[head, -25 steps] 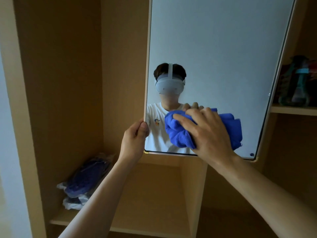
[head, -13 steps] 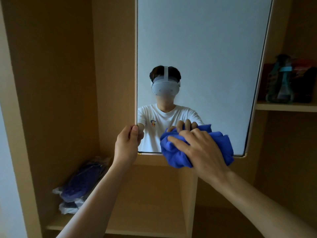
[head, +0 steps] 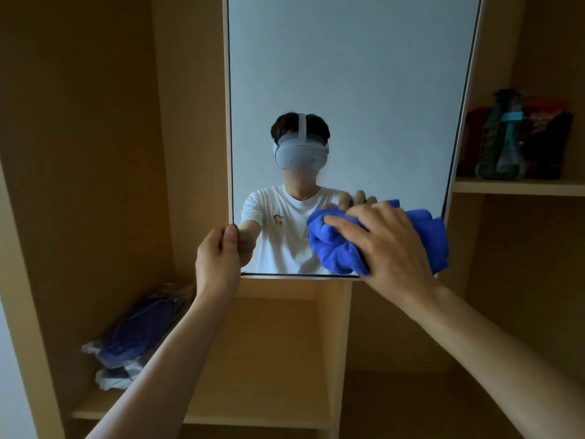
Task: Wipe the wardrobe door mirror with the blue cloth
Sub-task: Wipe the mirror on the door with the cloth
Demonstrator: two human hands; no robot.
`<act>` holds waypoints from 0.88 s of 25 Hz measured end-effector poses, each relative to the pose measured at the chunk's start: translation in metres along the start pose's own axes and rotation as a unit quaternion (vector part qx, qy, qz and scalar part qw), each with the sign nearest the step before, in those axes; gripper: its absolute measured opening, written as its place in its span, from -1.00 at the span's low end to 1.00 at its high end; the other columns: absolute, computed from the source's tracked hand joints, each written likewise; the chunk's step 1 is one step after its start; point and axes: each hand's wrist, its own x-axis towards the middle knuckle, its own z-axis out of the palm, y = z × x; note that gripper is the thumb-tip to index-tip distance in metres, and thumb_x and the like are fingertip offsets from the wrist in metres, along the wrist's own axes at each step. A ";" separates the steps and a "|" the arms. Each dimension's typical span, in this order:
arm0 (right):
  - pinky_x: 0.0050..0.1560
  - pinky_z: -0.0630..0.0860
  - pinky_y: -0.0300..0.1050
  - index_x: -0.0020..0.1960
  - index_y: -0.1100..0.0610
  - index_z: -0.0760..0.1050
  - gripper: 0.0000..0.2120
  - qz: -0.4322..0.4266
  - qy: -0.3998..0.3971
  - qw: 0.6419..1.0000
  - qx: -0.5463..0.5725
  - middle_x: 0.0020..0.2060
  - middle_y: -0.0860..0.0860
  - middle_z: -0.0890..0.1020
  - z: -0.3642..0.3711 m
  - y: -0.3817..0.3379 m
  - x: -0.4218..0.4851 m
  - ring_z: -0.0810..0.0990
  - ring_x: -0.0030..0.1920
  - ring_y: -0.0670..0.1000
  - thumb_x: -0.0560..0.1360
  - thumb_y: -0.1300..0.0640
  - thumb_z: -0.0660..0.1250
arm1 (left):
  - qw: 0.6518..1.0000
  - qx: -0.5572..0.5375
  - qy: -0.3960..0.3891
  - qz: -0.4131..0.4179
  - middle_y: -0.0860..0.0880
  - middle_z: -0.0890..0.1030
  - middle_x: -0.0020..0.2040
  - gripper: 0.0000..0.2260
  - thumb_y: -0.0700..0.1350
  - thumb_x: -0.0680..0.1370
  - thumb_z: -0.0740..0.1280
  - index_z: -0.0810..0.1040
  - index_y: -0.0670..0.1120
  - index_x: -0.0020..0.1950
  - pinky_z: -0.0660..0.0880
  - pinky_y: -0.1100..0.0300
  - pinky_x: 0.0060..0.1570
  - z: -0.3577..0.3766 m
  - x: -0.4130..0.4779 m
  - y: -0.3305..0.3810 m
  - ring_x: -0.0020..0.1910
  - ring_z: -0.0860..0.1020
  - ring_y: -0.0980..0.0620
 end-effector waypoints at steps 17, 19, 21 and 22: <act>-0.04 0.44 0.14 0.35 0.09 0.50 -0.60 0.070 0.044 0.995 -0.046 0.03 0.12 0.57 -0.024 0.047 0.011 0.50 -0.05 0.20 0.52 0.20 0.39 | 1.000 0.011 0.010 -0.008 0.03 0.61 -0.13 -0.76 -0.05 0.71 0.17 0.59 -0.07 0.00 0.53 -0.06 0.01 0.003 -0.002 -0.002 -0.02 0.59 -0.09; -0.06 0.43 0.13 0.35 0.08 0.50 -0.62 0.075 0.047 0.994 -0.057 0.03 0.12 0.58 -0.026 0.056 0.015 0.50 -0.06 0.22 0.54 0.20 0.37 | 1.000 0.012 0.012 -0.009 0.04 0.61 -0.13 -0.76 -0.04 0.71 0.18 0.59 -0.06 -0.01 0.51 0.00 -0.05 0.004 -0.001 -0.004 -0.04 0.58 -0.05; -0.06 0.45 0.16 0.35 0.10 0.51 -0.64 0.061 0.050 0.995 -0.061 0.04 0.14 0.59 -0.023 0.054 0.006 0.50 -0.06 0.23 0.55 0.19 0.26 | 1.000 0.010 0.013 -0.008 0.06 0.61 -0.13 -0.76 -0.04 0.71 0.17 0.59 -0.05 0.00 0.49 0.05 -0.10 0.004 -0.001 -0.005 -0.06 0.57 -0.02; -0.04 0.45 0.18 0.35 0.11 0.51 -0.62 0.054 0.047 0.996 -0.058 0.05 0.14 0.59 -0.021 0.050 -0.002 0.49 -0.06 0.23 0.55 0.16 0.21 | 1.000 0.009 0.013 -0.006 0.06 0.61 -0.13 -0.76 -0.04 0.71 0.17 0.59 -0.05 0.00 0.48 0.07 -0.11 0.005 -0.001 -0.006 -0.07 0.57 0.00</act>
